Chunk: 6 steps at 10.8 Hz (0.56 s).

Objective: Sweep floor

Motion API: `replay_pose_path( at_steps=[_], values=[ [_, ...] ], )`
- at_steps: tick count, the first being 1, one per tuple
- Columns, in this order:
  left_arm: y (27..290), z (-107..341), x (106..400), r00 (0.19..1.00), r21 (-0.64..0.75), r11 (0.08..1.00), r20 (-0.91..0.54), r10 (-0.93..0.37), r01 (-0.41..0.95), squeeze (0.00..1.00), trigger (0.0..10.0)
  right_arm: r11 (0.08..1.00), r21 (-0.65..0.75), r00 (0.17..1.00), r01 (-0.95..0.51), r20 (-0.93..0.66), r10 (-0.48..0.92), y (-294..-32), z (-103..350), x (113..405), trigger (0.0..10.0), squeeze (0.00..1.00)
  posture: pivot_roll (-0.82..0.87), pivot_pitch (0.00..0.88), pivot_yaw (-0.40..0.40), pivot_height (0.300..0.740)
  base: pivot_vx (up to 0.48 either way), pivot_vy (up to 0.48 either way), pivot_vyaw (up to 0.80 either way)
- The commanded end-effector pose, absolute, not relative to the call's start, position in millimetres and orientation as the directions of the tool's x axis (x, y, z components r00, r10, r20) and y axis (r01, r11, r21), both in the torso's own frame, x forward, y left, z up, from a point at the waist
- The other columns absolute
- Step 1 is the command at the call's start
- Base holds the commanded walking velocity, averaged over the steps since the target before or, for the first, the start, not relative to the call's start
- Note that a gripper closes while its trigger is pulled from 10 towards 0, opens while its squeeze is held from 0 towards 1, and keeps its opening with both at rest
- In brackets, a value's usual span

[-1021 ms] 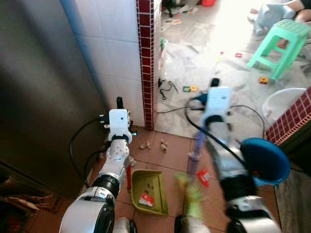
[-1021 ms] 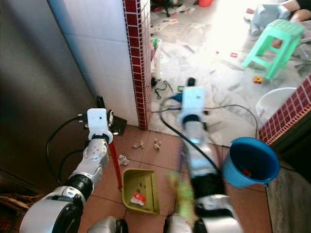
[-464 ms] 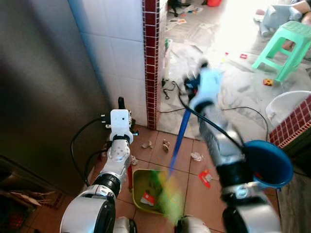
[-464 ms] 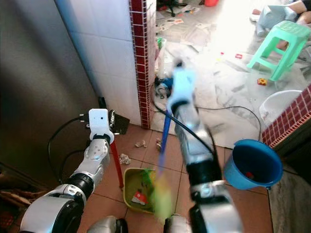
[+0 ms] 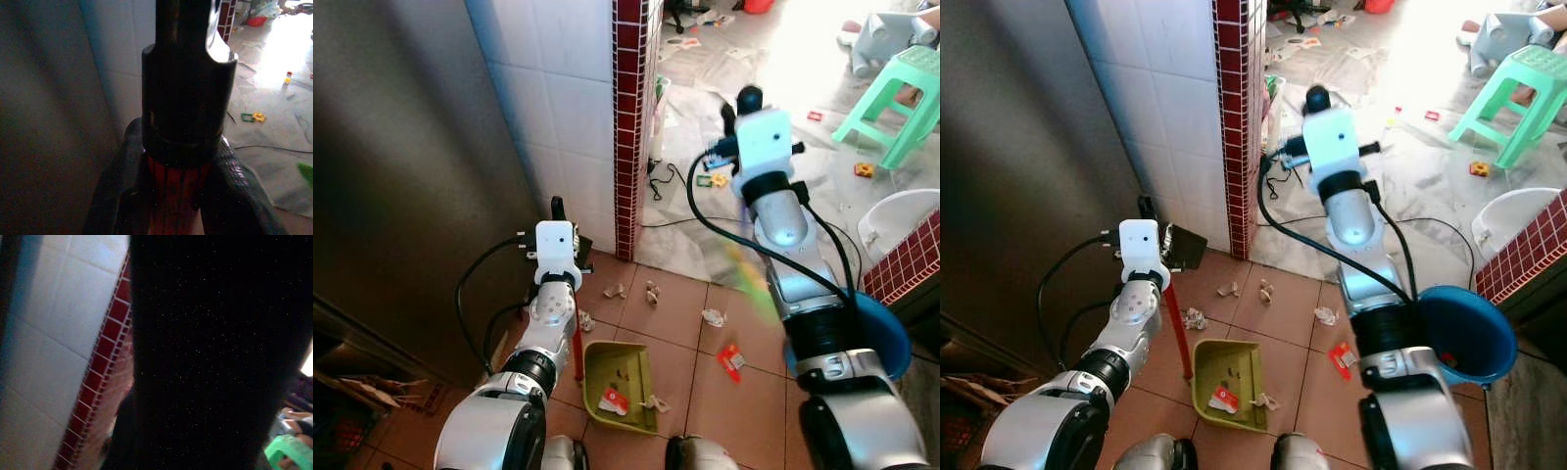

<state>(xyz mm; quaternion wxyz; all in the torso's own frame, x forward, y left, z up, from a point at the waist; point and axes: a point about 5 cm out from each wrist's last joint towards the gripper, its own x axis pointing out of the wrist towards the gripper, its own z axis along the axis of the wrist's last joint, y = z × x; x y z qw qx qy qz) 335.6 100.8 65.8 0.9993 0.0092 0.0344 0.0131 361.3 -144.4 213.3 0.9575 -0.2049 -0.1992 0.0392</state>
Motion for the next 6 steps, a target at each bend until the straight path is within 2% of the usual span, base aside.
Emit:
replay_pose_path(
  at_steps=[1, 4, 6],
  values=[
    [102.4, 68.2, 335.7, 0.999, 0.044, 0.999, -0.046, 0.022, -0.02, 0.0, 10.0, 0.903, -0.428, 0.911, 0.027, 0.382, 0.154, -144.9, 213.6, 360.3, 10.0, 0.0, -0.08, 0.095, 0.026, 0.74, 0.0, 0.0, 0.0],
    [105.0, 85.4, 335.9, 0.998, 0.069, 0.998, 0.066, 0.008, -0.012, 0.0, 10.0, 0.924, -0.381, 0.953, 0.021, 0.287, 0.096, -146.1, 172.8, 352.1, 10.0, 0.0, -0.04, 0.137, 0.028, 0.74, 0.0, 0.0, 0.0],
    [112.2, 79.9, 330.8, 0.999, 0.13, 0.991, 0.039, 0.004, -0.009, 0.0, 10.0, 0.946, -0.323, 0.974, 0.001, 0.213, 0.072, -140.9, 155.2, 351.0, 10.0, 0.0, -0.03, 0.151, 0.035, 0.74, 0.0, 0.0, 0.0]
  ],
)
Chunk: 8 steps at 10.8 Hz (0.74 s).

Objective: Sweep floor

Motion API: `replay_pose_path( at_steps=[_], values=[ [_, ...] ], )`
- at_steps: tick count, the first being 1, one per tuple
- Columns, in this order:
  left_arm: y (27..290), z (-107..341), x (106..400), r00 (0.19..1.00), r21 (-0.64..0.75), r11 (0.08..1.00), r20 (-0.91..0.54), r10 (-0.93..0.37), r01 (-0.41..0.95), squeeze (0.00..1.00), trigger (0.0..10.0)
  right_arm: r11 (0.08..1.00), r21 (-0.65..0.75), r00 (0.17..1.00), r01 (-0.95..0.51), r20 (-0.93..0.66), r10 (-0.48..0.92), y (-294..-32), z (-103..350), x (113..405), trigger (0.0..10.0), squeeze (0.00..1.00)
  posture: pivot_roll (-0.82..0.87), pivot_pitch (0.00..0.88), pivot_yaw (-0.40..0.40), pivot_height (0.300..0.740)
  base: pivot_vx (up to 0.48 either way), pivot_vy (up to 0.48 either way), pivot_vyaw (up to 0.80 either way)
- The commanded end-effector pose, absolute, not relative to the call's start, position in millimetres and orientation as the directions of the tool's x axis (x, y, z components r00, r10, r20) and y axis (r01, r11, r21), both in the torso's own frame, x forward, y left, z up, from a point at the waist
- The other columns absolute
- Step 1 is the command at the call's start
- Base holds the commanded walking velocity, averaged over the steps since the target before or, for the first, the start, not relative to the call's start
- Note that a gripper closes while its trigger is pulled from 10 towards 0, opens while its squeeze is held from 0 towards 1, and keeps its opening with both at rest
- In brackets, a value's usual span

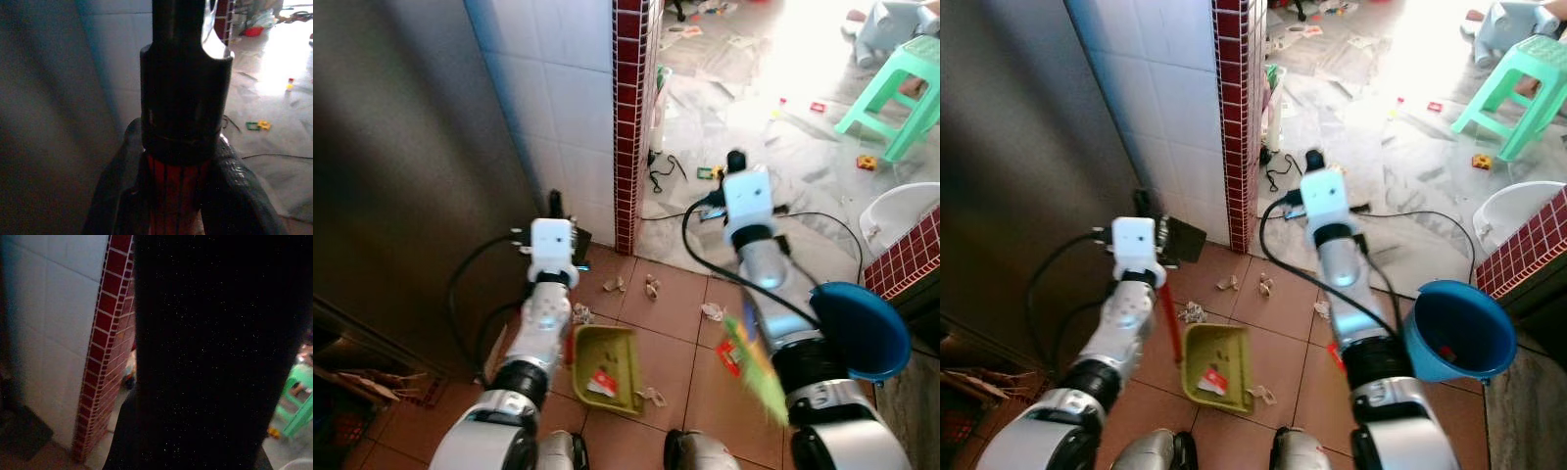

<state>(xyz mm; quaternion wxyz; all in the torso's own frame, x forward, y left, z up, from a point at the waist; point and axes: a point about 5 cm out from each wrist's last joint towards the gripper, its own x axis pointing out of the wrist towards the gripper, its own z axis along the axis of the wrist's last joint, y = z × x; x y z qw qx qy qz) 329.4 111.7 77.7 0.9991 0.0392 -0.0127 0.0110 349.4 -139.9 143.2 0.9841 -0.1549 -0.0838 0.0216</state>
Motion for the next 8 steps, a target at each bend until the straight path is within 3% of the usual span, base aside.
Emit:
replay_pose_path(
  at_steps=[1, 4, 8],
  values=[
    [115.6, 79.5, 329.3, 0.999, 0.129, 0.991, 0.033, 0.011, -0.015, 0.0, 10.0, 0.963, -0.271, 0.985, -0.006, 0.166, 0.053, -138.4, 147.1, 350.7, 10.0, 0.0, -0.03, 0.157, 0.037, 0.74, 0.0, 0.0, 0.0],
    [109.8, 73.4, 327.7, 0.999, 0.142, 0.99, -0.033, -0.013, 0.017, 0.0, 10.0, 0.998, -0.055, 0.997, 0.002, 0.079, 0.002, -125.4, 138.7, 352.6, 10.0, 0.0, -0.05, 0.164, 0.047, 0.74, 0.0, 0.0, 0.0],
    [99.6, 67.5, 326.5, 0.994, 0.113, 0.992, -0.1, -0.039, 0.051, 0.0, 10.0, 0.975, 0.221, 1.0, 0.0, 0.011, -0.003, -112.1, 147.2, 357.3, 10.0, 0.0, -0.06, 0.155, 0.044, 0.74, 0.0, 0.0, 0.0]
  ],
)
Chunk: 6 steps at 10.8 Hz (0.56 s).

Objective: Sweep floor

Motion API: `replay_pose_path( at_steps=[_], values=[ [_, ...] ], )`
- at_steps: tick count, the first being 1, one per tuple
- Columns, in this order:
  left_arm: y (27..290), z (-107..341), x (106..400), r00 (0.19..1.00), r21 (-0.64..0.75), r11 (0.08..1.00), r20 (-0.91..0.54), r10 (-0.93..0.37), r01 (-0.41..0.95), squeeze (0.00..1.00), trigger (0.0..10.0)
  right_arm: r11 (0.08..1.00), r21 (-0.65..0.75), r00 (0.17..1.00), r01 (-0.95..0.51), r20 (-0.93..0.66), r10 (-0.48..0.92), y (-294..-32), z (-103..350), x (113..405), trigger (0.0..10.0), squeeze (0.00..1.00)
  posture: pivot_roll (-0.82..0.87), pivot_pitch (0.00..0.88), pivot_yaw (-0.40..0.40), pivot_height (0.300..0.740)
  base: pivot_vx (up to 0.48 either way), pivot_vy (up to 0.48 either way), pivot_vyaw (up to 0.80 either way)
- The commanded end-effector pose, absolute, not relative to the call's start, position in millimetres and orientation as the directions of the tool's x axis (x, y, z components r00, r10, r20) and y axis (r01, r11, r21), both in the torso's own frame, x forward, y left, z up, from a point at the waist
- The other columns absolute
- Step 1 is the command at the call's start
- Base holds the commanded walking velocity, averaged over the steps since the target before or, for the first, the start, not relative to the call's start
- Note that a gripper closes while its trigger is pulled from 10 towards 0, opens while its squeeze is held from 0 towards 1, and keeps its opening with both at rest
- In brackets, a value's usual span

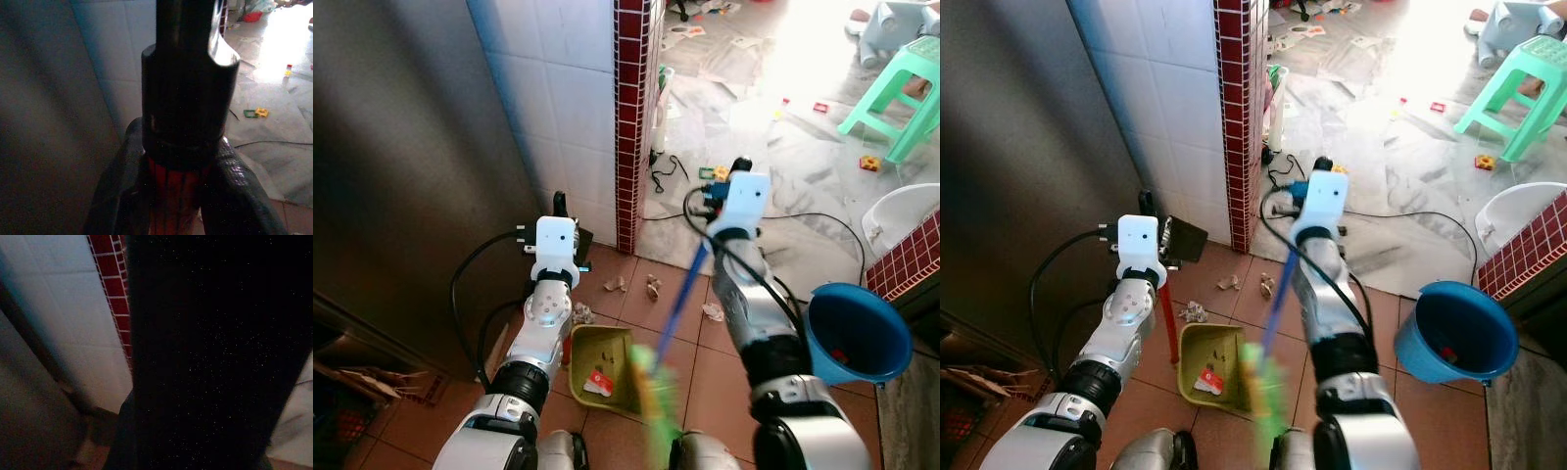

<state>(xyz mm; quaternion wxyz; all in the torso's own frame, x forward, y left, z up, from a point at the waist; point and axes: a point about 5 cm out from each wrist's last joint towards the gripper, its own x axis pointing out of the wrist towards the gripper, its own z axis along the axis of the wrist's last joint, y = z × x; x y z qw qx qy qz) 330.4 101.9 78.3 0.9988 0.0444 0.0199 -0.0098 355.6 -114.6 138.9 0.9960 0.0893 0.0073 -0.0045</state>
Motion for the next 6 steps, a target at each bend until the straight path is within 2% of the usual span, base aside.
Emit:
replay_pose_path(
  at_steps=[1, 2, 4, 6],
  values=[
    [98.1, 67.7, 326.6, 0.993, 0.092, 0.994, -0.106, -0.043, 0.053, 0.0, 10.0, 0.959, 0.282, 0.999, -0.019, 0.033, 0.01, -106.1, 157.4, 359.2, 10.0, 0.0, -0.06, 0.153, 0.042, 0.74, 0.0, 0.0, 0.0],
    [93.9, 68.8, 327.3, 0.992, 0.034, 0.997, -0.108, -0.069, 0.073, 0.0, 10.0, 0.944, 0.324, 0.996, -0.063, 0.076, 0.04, -97.4, 172.0, 361.5, 10.0, 0.0, -0.07, 0.147, 0.039, 0.74, 0.0, 0.0, 0.0],
    [90.1, 68.7, 327.2, 0.99, -0.002, 0.997, -0.114, -0.082, 0.082, 0.0, 10.0, 0.938, 0.319, 0.984, -0.136, 0.155, 0.09, -89.0, 195.1, 362.6, 10.0, 0.0, -0.07, 0.137, 0.035, 0.74, 0.0, 0.0, 0.0],
    [88.7, 66.3, 327.6, 0.985, -0.019, 0.996, -0.15, -0.087, 0.086, 0.0, 10.0, 0.962, 0.163, 0.942, -0.221, 0.291, 0.167, -84.9, 221.4, 359.0, 10.0, 0.0, -0.08, 0.121, 0.033, 0.74, 0.0, 0.0, 0.0]
  ],
)
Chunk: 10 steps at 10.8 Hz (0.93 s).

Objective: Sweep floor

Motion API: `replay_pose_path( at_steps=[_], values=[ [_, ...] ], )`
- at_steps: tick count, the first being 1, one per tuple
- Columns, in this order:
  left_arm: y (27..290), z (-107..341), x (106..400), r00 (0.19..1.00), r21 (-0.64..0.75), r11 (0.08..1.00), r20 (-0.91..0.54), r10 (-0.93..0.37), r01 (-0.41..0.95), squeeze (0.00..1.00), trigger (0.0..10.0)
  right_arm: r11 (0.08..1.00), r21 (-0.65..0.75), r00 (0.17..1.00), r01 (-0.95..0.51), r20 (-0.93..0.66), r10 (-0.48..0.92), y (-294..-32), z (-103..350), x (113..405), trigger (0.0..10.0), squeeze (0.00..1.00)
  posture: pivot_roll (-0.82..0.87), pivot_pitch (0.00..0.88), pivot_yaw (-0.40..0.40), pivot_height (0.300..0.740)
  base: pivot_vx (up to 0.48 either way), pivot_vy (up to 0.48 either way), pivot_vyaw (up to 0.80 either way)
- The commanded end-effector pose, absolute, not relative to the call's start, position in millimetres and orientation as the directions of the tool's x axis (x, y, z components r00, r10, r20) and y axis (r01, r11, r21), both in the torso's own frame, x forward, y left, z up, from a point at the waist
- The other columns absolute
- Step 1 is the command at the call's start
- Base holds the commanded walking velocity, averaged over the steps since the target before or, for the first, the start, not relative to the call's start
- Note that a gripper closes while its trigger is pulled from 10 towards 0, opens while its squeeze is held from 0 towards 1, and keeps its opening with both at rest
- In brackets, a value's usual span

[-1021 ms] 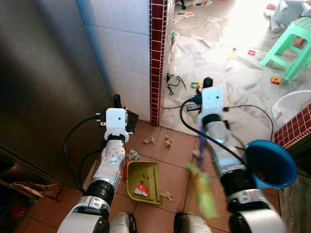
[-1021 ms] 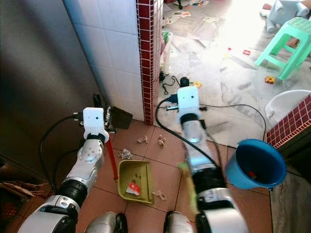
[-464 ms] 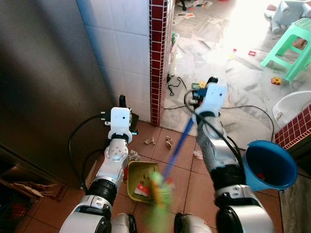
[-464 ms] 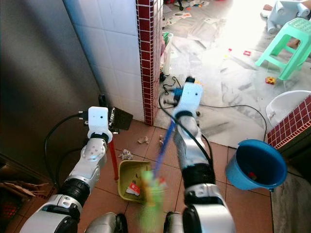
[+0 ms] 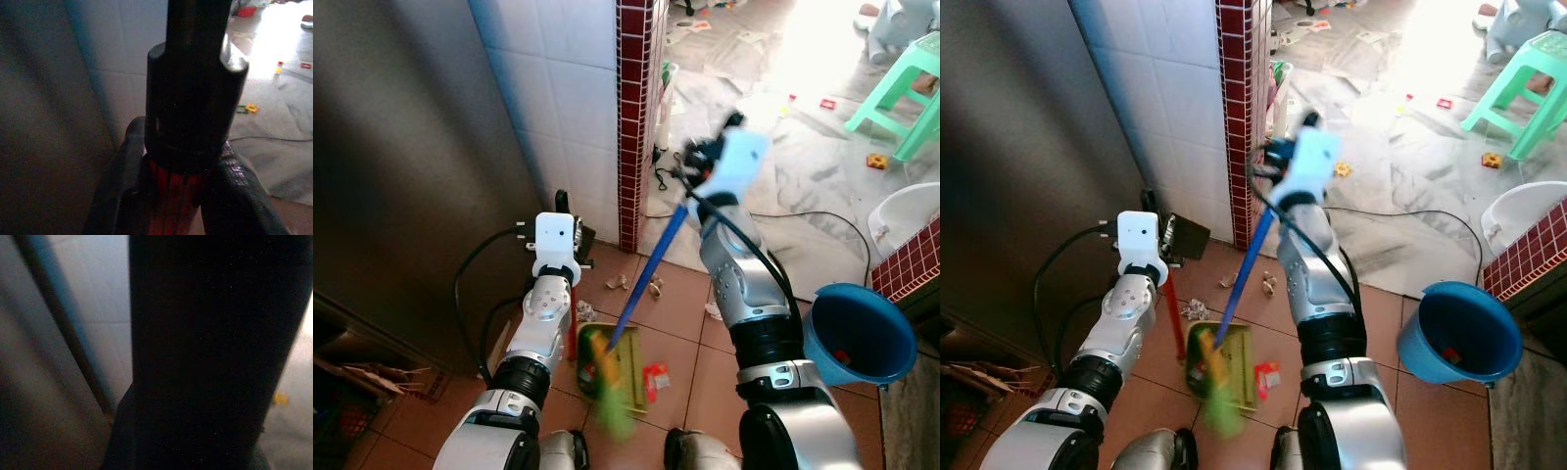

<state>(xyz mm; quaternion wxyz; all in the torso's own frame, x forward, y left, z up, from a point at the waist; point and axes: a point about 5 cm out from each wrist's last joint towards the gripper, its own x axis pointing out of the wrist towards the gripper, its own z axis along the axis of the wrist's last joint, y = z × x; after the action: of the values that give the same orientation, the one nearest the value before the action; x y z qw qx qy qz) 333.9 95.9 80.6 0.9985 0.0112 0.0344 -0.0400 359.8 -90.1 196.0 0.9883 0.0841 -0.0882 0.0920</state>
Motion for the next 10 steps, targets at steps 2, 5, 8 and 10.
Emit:
replay_pose_path(
  at_steps=[2, 5, 8, 10],
  values=[
    [84.8, 71.0, 328.8, 0.979, 0.02, 0.987, -0.134, -0.156, 0.16, 0.0, 10.0, 0.983, -0.09, 0.898, -0.158, 0.402, 0.181, -106.4, 234.8, 352.8, 10.0, 0.0, -0.08, 0.116, 0.032, 0.74, 0.0, 0.0, 0.0],
    [95.9, 81.7, 326.8, 0.981, 0.095, 0.982, -0.114, -0.155, 0.166, 0.0, 10.0, 0.971, -0.235, 0.929, -0.039, 0.349, 0.122, -142.9, 213.7, 342.9, 10.0, 0.0, -0.08, 0.119, 0.04, 0.74, 0.0, 0.0, 0.0],
    [111.3, 83.6, 315.8, 0.981, 0.167, 0.973, -0.142, -0.135, 0.158, 0.0, 10.0, 0.973, -0.231, 0.969, -0.029, 0.232, 0.084, -148.7, 184.6, 333.6, 10.0, 0.0, -0.07, 0.128, 0.041, 0.74, 0.0, 0.0, 0.0],
    [111.2, 82.5, 313.2, 0.977, 0.167, 0.973, -0.169, -0.132, 0.16, 0.0, 10.0, 0.982, -0.187, 0.984, -0.026, 0.167, 0.058, -144.9, 171.4, 331.6, 10.0, 0.0, -0.07, 0.129, 0.04, 0.74, 0.0, 0.0, 0.0]
  ],
)
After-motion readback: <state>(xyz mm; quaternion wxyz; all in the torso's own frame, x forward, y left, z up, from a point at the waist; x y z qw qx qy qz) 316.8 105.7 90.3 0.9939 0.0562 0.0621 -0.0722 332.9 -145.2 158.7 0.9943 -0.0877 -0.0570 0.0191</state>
